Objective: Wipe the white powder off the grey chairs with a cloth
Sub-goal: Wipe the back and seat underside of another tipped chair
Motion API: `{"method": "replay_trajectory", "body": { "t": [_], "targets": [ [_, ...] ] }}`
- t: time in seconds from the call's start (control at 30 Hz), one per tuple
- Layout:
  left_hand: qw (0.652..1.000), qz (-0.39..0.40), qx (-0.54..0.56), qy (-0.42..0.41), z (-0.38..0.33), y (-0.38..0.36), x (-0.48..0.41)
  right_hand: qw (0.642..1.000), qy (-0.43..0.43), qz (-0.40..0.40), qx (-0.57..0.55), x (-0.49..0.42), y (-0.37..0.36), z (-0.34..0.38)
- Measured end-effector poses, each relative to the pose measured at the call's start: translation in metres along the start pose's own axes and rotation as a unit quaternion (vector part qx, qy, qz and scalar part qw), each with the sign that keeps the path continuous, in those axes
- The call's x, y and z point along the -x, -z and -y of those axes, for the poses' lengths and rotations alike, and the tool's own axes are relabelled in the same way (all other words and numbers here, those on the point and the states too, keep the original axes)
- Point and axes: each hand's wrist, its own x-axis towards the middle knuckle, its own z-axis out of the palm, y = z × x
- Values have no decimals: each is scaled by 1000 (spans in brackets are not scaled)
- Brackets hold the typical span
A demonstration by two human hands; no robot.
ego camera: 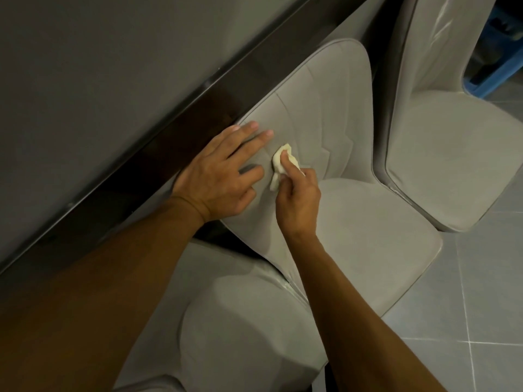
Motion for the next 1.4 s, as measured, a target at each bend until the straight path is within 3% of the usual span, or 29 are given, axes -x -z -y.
{"method": "replay_trajectory", "body": {
  "t": [0.1, 0.17, 0.27, 0.37, 0.5, 0.6, 0.7, 0.8, 0.87, 1.03, 1.17, 1.27, 1.4],
  "targets": [
    [1000, -12, 10, -1, 0, 0, 0, 997, 37, -53, -35, 3, -4, 10],
    [1000, -23, 12, -5, -1, 0, 0, 997, 62, -35, -28, 2, -8, 14],
    [1000, -20, 1, -4, 0, -1, 0, 997, -64, -30, -27, -15, -13, -3],
    [1000, -17, 3, -8, 0, -2, 0, 970, -193, -107, -97, -25, -6, -12],
    [1000, -23, 11, -8, 0, -2, 1, 991, -27, -125, -44, -24, -9, 15],
    [1000, -17, 12, -9, 0, -2, 1, 990, -4, -132, -40, -30, -19, 20],
    [1000, -23, 11, -9, 1, -2, 0, 988, -120, -85, -40, -40, -18, -5],
    [1000, -26, 10, -12, 1, -3, 0, 966, -227, -100, -67, -43, -10, -27],
    [1000, -23, 11, -10, 2, -2, 0, 967, -211, -124, -70, -42, -8, -19],
    [1000, -12, 6, -9, 2, -1, 0, 988, -45, -143, -21, -47, -11, 9],
    [1000, -23, 3, -7, 0, -1, -1, 985, -150, -83, -2, -75, -2, -20],
    [999, -31, 5, -8, 0, -1, -2, 968, -214, -122, -40, -83, 7, -26],
    [1000, -21, 3, -4, 1, 0, -1, 982, -34, -181, -32, -73, 7, 4]
  ]
}}
